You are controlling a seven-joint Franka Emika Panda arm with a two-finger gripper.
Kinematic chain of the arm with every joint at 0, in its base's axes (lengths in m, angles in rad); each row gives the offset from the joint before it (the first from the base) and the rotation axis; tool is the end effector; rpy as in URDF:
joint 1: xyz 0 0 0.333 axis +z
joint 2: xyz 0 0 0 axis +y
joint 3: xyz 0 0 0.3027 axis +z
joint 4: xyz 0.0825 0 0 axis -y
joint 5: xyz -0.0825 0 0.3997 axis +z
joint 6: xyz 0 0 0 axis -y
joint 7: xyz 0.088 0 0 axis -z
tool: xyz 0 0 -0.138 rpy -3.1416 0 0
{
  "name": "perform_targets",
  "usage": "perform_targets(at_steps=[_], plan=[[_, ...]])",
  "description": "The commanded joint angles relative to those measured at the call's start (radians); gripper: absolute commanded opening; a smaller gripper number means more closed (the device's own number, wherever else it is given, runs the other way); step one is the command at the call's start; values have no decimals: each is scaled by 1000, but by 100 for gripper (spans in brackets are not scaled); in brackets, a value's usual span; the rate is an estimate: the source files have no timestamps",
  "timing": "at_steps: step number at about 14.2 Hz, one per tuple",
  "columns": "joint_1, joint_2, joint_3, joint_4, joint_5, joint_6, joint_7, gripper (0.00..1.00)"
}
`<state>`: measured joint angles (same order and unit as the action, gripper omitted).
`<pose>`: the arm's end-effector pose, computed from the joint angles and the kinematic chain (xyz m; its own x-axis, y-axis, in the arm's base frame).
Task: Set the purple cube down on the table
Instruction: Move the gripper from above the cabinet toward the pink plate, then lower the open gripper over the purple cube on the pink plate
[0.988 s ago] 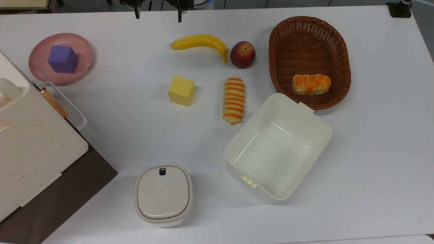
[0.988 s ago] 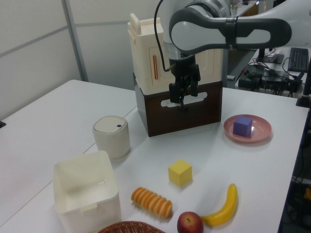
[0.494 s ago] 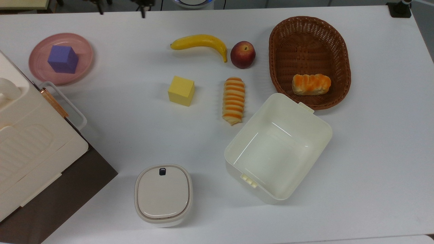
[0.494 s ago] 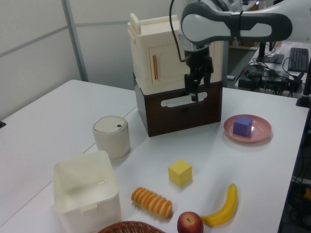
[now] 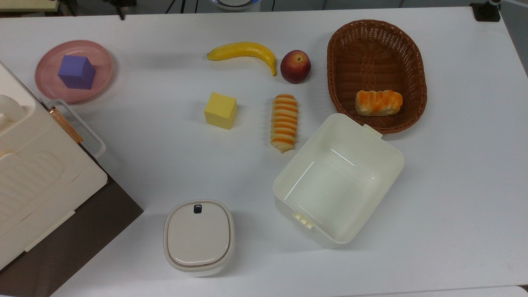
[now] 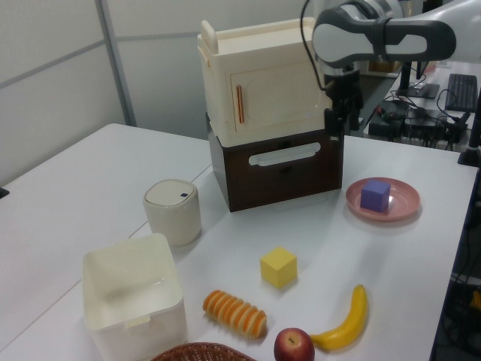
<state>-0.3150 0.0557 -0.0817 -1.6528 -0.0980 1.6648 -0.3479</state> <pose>0.5382 -0.2382 0.5166 0.9963 -0.0404 -0.0759 -0.0343 -0.9962 0.0804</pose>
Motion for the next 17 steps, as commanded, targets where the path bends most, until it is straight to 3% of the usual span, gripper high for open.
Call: perform_targets(at_steps=[1, 7, 17], plan=[[-93, -10, 2, -129, 1, 183, -43, 100], [-159, 85, 0, -225, -2, 349, -85, 100], [-236, 196, -1, -232, -68, 434, -109, 100]])
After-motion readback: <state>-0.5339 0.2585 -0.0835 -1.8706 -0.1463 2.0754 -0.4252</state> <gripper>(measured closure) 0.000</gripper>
